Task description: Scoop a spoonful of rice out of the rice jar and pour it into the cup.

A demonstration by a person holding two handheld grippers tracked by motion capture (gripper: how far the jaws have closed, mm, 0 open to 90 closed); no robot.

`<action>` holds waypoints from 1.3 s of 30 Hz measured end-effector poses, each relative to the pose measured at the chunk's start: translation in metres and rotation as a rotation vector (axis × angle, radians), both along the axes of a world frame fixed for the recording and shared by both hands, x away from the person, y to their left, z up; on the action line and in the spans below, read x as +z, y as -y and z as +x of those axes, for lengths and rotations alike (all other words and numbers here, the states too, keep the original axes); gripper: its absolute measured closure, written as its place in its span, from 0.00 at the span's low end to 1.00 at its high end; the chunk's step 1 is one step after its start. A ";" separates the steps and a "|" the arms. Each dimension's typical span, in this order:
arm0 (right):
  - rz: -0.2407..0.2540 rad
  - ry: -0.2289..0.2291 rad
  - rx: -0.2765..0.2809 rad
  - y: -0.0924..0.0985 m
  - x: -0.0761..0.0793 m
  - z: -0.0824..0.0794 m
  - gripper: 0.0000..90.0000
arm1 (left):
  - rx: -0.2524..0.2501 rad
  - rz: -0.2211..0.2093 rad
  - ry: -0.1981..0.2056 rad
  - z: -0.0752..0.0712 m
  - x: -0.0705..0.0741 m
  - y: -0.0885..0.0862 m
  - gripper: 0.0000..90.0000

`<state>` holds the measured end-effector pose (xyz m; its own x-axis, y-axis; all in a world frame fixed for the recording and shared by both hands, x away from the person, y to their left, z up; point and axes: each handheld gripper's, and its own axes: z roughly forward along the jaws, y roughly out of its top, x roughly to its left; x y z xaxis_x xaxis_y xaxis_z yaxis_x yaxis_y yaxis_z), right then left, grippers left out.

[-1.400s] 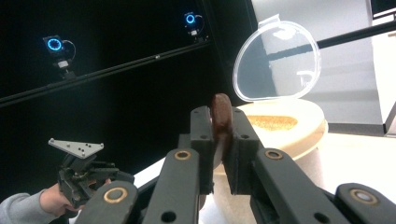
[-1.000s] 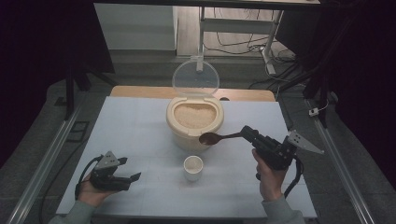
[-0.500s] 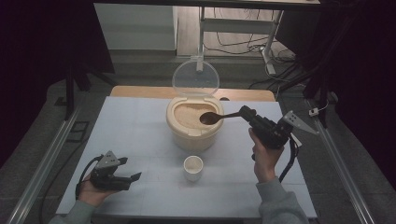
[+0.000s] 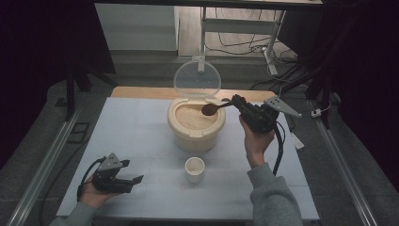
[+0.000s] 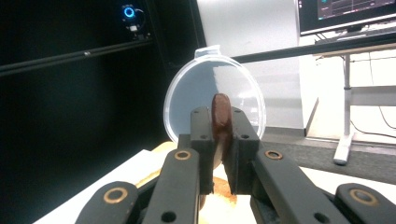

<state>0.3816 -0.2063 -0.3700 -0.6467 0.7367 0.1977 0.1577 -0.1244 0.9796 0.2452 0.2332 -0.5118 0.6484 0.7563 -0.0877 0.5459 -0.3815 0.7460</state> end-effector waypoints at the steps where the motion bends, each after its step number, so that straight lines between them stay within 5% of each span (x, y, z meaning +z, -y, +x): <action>1: -0.009 0.001 -0.008 -0.001 0.000 0.000 0.93 | 0.000 0.001 -0.001 0.000 0.000 0.000 0.21; 7: -0.049 0.012 -0.037 -0.003 0.000 0.001 0.93 | -0.002 0.003 -0.003 0.000 0.000 0.001 0.21; 14: -0.192 0.059 -0.069 -0.014 0.001 -0.003 0.93 | -0.002 0.005 -0.003 0.000 0.000 0.001 0.21; 20: -0.231 0.050 -0.063 -0.020 -0.002 -0.003 0.93 | 0.000 0.006 -0.002 0.000 0.000 0.001 0.21; 31: -0.152 -0.077 -0.026 -0.020 -0.020 0.008 0.93 | -0.001 0.008 -0.004 0.000 -0.001 0.001 0.21; 39: -0.013 -0.235 -0.024 -0.013 -0.033 0.018 0.93 | -0.004 0.011 -0.002 0.000 -0.001 0.002 0.21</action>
<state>0.3995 -0.1932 -0.4031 -0.5660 0.7550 0.3310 0.3790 -0.1182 0.9178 0.2454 0.2309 -0.5127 0.6508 0.7549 -0.0809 0.5460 -0.3914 0.7408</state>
